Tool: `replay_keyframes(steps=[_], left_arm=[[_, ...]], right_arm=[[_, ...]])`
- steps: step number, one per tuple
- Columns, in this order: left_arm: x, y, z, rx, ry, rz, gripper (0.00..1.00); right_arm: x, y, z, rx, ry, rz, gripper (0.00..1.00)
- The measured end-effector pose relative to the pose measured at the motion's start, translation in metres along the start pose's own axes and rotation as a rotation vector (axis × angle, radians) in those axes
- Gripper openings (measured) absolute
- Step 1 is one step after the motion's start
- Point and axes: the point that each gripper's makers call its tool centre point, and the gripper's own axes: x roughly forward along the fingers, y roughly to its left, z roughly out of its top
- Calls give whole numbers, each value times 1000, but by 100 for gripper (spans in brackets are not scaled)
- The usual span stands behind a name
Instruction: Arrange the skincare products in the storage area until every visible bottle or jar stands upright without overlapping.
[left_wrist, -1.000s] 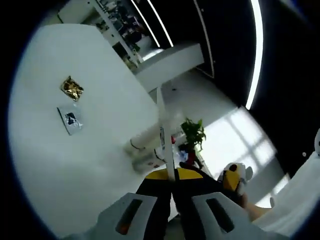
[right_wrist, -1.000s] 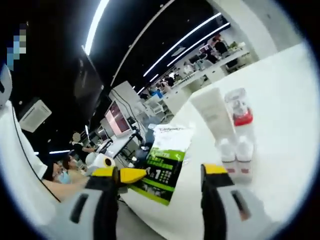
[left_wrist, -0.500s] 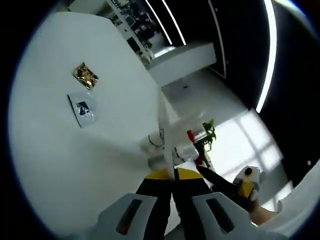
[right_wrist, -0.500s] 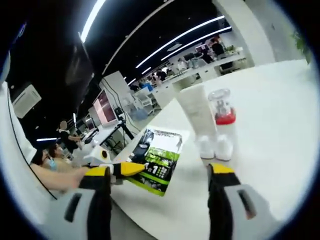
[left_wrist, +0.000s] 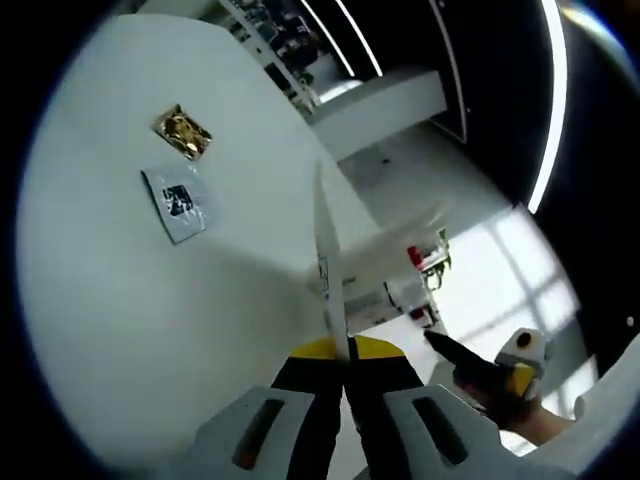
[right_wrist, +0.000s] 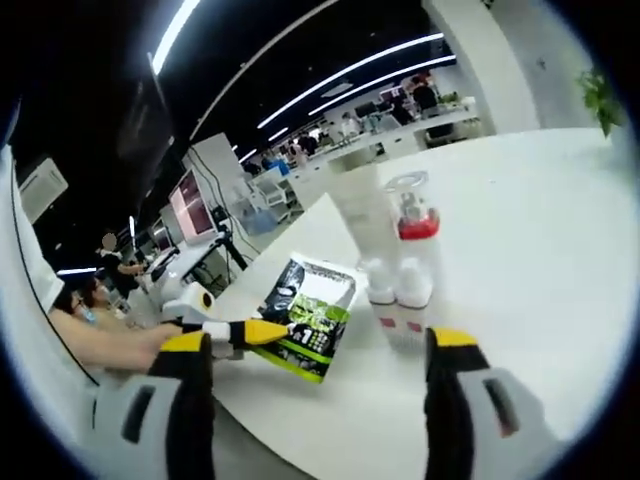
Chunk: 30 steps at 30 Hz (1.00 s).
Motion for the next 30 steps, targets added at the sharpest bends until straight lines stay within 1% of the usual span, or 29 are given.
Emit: replay_keyframes(steps=[11,18,25,26,28,29,30], left_arm=[[7,16,0,8,15,40,0],[13,29,-4,33,34,72,0],[19,35,-3,33,33,86,0],[19,39,-4,50,41,105,0],[18,50,-6,121,68,170,0],[17,52,-7,150,80,188,2],[19,51,-4,186,71,180,2]], right_arm=[[-2,-6,-5,11,9,-25,90],[-3,-9,-7,-1,17,-39,91],[-5,-15,-9,14,21,-56,91],[-4,-16,-10,15,21,-57,91],[-4,-17,-10,17,23,-59,91],[-4,-17,-10,19,23,-59,91],[-4,-17,-10,20,24,-60,92]])
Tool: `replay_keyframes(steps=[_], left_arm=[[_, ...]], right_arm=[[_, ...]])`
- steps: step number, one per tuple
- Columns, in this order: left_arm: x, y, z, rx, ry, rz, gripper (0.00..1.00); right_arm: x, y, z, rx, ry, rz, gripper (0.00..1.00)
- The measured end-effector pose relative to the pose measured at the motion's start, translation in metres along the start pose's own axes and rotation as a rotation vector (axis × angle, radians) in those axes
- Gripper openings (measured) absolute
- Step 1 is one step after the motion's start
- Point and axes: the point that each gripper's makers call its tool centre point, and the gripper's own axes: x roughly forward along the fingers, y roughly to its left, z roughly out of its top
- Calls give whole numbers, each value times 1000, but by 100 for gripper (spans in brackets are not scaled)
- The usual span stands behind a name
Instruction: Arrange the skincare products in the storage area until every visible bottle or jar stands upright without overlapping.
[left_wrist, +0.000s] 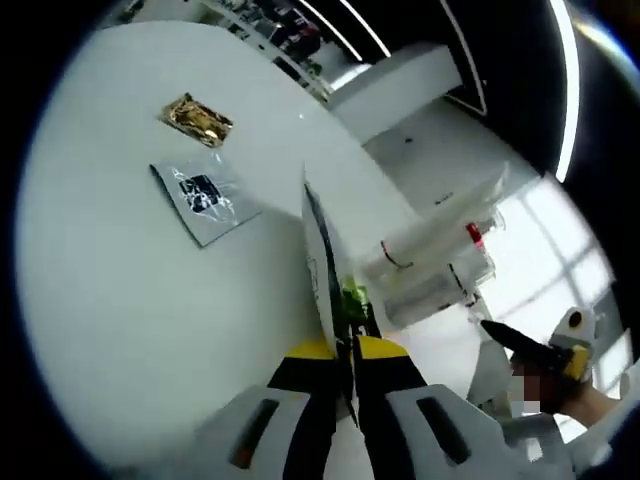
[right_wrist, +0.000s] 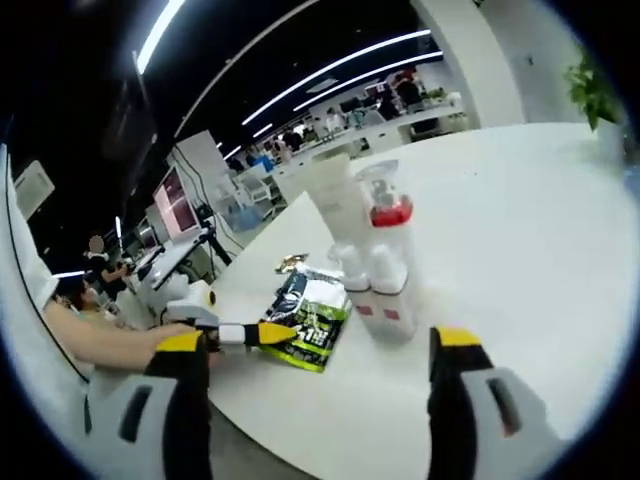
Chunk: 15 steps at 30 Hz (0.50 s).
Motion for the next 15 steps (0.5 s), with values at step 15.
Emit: replay_keyframes(steps=[15], left_arm=[[0,0,9,348,25,132,14]], right_arm=[[4,-2,-1,-17,6,-6,92]])
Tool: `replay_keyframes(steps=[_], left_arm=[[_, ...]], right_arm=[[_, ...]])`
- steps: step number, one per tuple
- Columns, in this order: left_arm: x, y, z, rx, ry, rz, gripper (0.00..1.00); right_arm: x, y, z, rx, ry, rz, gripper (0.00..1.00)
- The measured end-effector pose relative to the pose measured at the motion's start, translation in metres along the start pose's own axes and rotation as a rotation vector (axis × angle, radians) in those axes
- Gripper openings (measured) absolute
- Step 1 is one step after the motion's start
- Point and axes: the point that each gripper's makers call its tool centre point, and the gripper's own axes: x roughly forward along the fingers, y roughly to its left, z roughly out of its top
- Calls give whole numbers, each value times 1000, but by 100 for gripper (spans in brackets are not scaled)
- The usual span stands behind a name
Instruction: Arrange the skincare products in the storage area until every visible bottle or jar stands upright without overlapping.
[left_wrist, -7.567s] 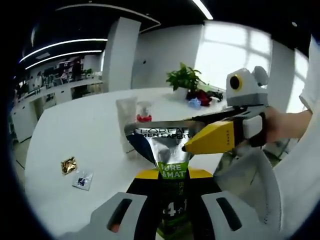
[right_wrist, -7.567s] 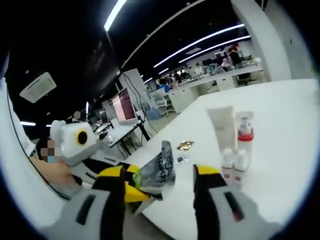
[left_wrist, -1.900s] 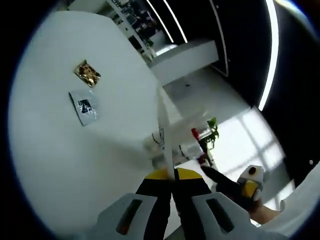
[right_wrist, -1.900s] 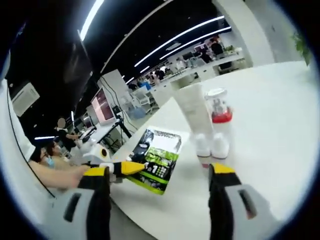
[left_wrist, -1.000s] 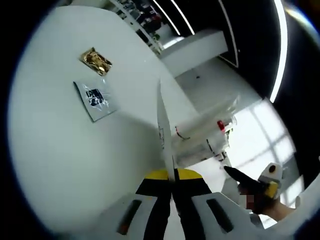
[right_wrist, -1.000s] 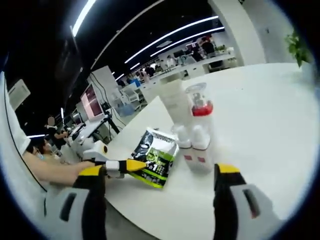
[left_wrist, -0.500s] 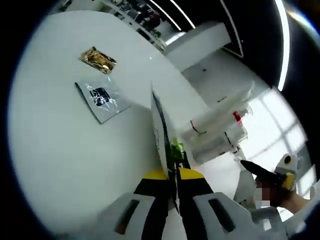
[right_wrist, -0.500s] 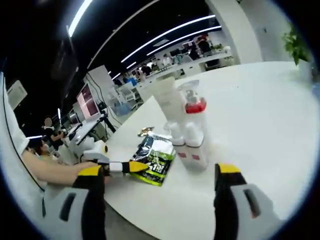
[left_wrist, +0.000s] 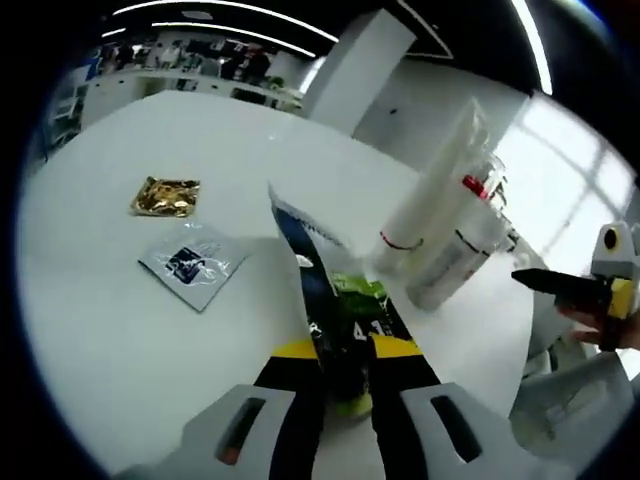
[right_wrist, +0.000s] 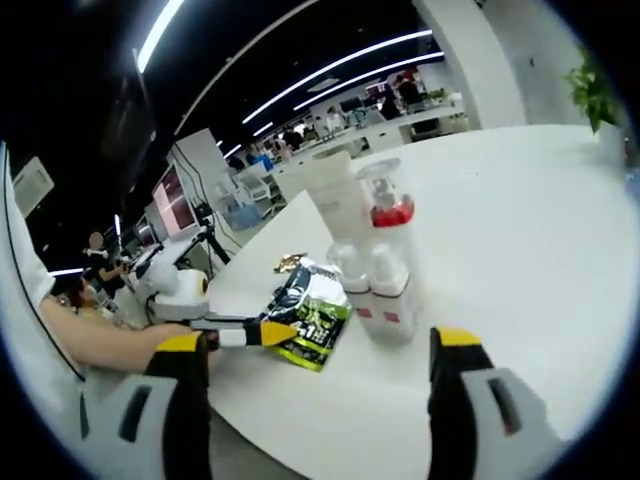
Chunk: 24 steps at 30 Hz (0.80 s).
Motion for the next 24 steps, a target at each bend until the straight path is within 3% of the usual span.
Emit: replay_keyframes(steps=[5,12,24], left_arm=[[-3,1,-1,103,28,30,22],[-6,4,-4,182,65,48,32],[-21,12,-1,255,78,100,42]], right_arm=[[-1,-2,-3,-4,3,-7,92],[-2,-6,-10,-41,24,-22,91],[-6,-6,-6,-48,5,-23,91]])
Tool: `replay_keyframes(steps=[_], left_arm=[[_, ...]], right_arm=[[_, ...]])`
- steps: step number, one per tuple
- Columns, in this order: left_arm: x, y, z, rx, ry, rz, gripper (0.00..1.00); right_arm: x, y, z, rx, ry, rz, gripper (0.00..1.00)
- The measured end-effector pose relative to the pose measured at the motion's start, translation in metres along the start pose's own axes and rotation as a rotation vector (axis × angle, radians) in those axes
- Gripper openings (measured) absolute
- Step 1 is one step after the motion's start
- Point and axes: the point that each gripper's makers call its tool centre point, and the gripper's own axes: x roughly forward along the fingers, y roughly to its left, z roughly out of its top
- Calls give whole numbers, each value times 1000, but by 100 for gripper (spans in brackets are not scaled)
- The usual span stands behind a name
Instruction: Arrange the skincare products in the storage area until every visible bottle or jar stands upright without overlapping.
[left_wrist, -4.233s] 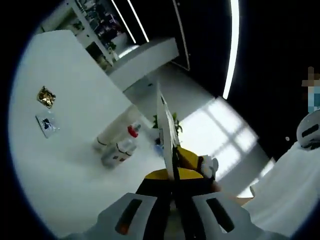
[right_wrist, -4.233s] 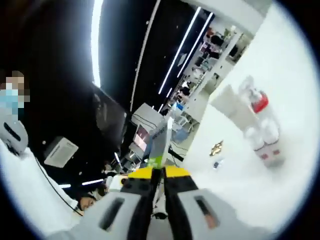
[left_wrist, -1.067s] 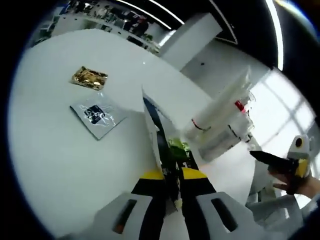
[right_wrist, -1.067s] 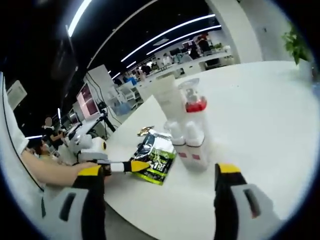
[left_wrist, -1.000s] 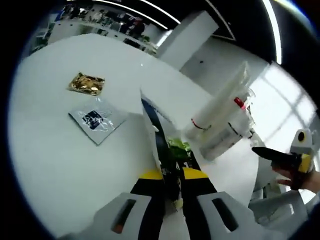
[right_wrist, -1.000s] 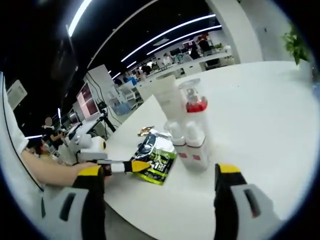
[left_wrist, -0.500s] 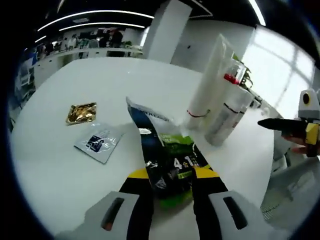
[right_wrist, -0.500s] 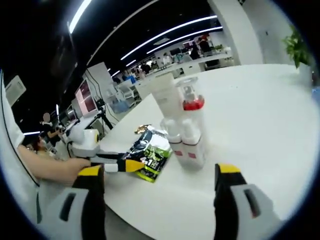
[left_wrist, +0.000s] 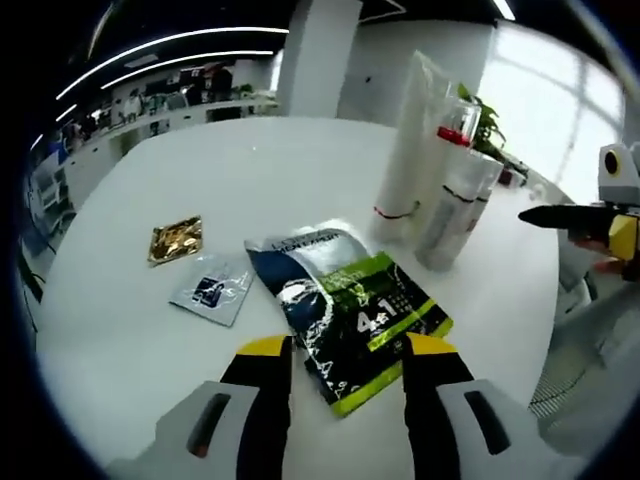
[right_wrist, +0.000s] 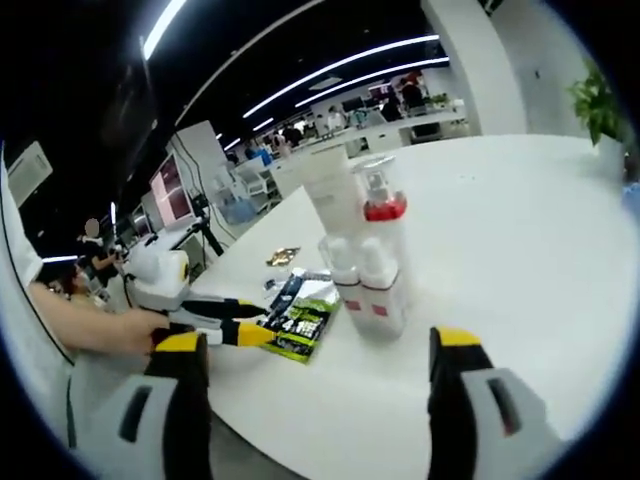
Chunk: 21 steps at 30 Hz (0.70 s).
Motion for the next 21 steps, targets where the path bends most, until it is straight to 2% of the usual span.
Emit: replay_keyframes(steps=[9,16,21], left_arm=[[-19,9,8,14,-10,42,50],[-39,14,11,-1,-22,76,62],[-55,16,13,-11,-43,97,65]], right_arm=[[-5,-1,1,-10,-14,-18,92],[-13,-3,7,-15,-40,-38,92],[-19,-1,11,-27,-52,-46,92]])
